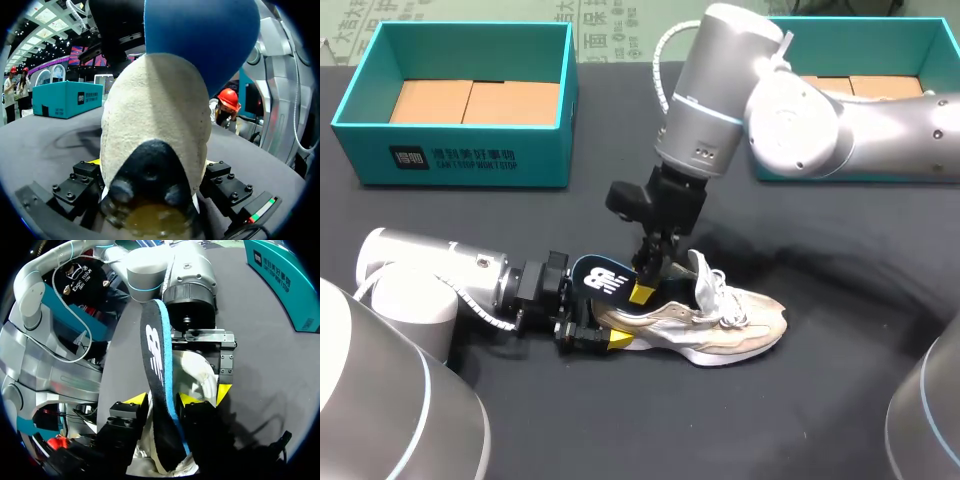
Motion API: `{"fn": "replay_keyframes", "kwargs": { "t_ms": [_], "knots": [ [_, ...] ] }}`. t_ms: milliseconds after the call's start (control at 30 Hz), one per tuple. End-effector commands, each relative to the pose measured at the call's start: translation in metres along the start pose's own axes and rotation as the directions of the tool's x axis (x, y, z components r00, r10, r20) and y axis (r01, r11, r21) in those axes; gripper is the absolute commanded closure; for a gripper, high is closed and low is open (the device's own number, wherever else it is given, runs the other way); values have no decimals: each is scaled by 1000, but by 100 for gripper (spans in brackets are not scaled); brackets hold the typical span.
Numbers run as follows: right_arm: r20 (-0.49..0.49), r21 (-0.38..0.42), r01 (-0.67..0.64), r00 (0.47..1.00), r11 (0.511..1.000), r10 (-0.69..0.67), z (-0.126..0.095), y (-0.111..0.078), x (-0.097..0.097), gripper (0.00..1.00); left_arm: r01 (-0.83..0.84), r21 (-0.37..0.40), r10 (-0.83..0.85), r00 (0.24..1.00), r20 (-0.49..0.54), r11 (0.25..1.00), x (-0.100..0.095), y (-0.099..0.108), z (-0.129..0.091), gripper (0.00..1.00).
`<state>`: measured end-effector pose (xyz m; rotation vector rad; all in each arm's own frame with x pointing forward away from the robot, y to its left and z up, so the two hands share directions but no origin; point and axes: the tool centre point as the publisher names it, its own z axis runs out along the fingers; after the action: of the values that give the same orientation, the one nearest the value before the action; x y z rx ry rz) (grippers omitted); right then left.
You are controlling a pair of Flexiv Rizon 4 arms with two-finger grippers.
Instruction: Take the shoe out of the shoebox, open the shoe tongue, remove and reinsert the insole, then place the shoe into the shoebox
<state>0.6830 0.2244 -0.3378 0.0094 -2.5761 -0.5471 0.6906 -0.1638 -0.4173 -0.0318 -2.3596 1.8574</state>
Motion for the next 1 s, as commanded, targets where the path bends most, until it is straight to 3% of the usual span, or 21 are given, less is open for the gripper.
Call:
{"fn": "replay_keyframes", "kwargs": {
  "t_ms": [33, 167, 200, 233, 500, 667, 1000],
  "knots": [
    [9, -7, -2, 1000, 1000, 2, 2, -1, 4, 66, 0, 0, 0, 1000, 2, 1000, 0, 3, 1, 100],
    [12, -15, -4, 1000, 1000, 4, 3, -1, 4, 77, 0, 0, 0, 1000, 2, 1000, 0, 3, 1, 100],
    [13, -18, -2, 1000, 1000, 3, 3, -2, 3, 94, 0, 0, 0, 1000, 2, 1000, 0, 3, 1, 100],
    [13, -19, -2, 1000, 1000, 2, 3, -1, 3, 100, 0, 0, 0, 1000, 2, 1000, 0, 3, 1, 100],
    [51, -41, 54, 997, 998, -52, -5, 13, 4, 100, 0, 0, 0, 1000, 2, 1000, 0, 3, 1, 100],
    [117, -93, 131, 986, 987, -119, -17, 38, 15, 100, 0, 0, 0, 1000, 2, 1000, 0, 3, 1, 100],
    [117, -93, 131, 986, 987, -119, -17, 38, 15, 100, 0, 0, 0, 1000, 2, 1000, 0, 3, 1, 100]
  ]
}}
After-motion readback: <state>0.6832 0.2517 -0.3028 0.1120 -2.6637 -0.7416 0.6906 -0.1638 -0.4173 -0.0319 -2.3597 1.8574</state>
